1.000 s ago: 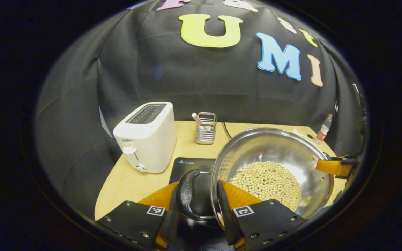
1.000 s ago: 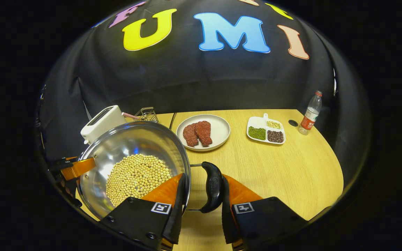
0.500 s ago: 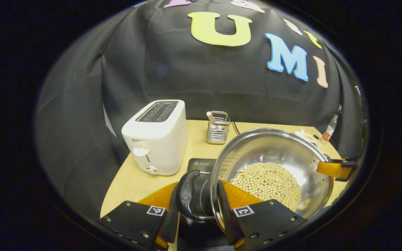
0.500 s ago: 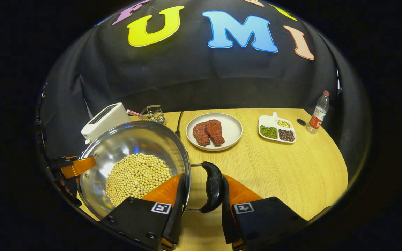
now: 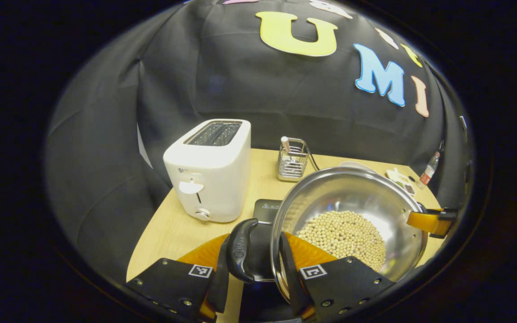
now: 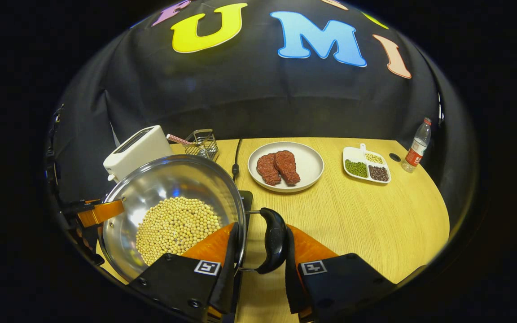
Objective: First push the handle of the pot to place it horizontally, then grasp the pot with both hands and set it on the induction cooktop.
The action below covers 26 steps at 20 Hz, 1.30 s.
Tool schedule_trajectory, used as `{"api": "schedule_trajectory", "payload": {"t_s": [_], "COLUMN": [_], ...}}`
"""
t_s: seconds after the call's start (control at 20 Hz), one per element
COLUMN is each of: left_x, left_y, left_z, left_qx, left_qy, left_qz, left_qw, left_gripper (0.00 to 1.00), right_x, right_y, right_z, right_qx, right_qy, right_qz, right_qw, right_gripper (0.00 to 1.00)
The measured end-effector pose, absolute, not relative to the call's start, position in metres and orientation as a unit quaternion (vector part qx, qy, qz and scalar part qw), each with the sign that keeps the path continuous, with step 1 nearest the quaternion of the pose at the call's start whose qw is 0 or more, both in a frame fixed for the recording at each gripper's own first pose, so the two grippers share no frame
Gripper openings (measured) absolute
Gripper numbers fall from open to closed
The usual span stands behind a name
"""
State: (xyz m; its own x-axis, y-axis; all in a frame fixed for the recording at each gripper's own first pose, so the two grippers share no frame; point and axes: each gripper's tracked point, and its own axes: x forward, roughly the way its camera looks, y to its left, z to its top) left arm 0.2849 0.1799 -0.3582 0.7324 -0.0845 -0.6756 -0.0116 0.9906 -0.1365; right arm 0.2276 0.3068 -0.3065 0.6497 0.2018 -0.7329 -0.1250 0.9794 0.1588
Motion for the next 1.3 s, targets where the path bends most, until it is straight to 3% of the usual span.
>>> {"api": "schedule_trajectory", "payload": {"t_s": [0.1, 0.35, 0.5, 0.65, 0.7, 0.75, 0.8, 0.9, 0.95, 1.0, 1.3], "left_x": [0.284, 0.283, 0.281, 0.282, 0.282, 0.281, 0.283, 0.285, 0.287, 0.289, 0.29], "left_y": [0.18, 0.179, 0.178, 0.178, 0.177, 0.176, 0.176, 0.178, 0.178, 0.18, 0.162], "left_z": [-0.358, -0.36, -0.362, -0.362, -0.363, -0.362, -0.361, -0.349, -0.338, -0.329, -0.251], "left_qx": [-0.065, -0.057, -0.051, -0.048, -0.049, -0.053, -0.057, -0.063, -0.061, -0.054, -0.023], "left_qy": [0.367, 0.368, 0.372, 0.362, 0.36, 0.354, 0.349, 0.323, 0.309, 0.294, 0.196], "left_qz": [-0.02, -0.017, -0.013, -0.011, -0.01, -0.006, -0.001, 0.011, 0.012, 0.015, 0.023], "left_qw": [0.928, 0.928, 0.927, 0.931, 0.932, 0.934, 0.936, 0.944, 0.949, 0.954, 0.98], "left_gripper": [0.55, 0.55, 0.57, 0.6, 0.6, 0.61, 0.59, 0.65, 0.77, 0.89, 0.89], "right_x": [0.228, 0.231, 0.233, 0.236, 0.235, 0.235, 0.235, 0.237, 0.238, 0.239, 0.237], "right_y": [0.308, 0.31, 0.312, 0.312, 0.312, 0.312, 0.312, 0.31, 0.308, 0.304, 0.26], "right_z": [-0.309, -0.315, -0.319, -0.32, -0.319, -0.316, -0.312, -0.3, -0.293, -0.287, -0.233], "right_qx": [0.046, 0.052, 0.055, 0.052, 0.049, 0.046, 0.045, 0.04, 0.038, 0.035, 0.041], "right_qy": [0.412, 0.418, 0.422, 0.415, 0.411, 0.406, 0.398, 0.377, 0.365, 0.353, 0.277], "right_qz": [0.091, 0.093, 0.096, 0.102, 0.107, 0.109, 0.113, 0.116, 0.117, 0.119, 0.098], "right_qw": [0.906, 0.902, 0.9, 0.903, 0.904, 0.906, 0.909, 0.918, 0.923, 0.927, 0.955], "right_gripper": [0.47, 0.52, 0.48, 0.58, 0.56, 0.64, 0.61, 0.84, 0.94, 0.98, 0.97]}}
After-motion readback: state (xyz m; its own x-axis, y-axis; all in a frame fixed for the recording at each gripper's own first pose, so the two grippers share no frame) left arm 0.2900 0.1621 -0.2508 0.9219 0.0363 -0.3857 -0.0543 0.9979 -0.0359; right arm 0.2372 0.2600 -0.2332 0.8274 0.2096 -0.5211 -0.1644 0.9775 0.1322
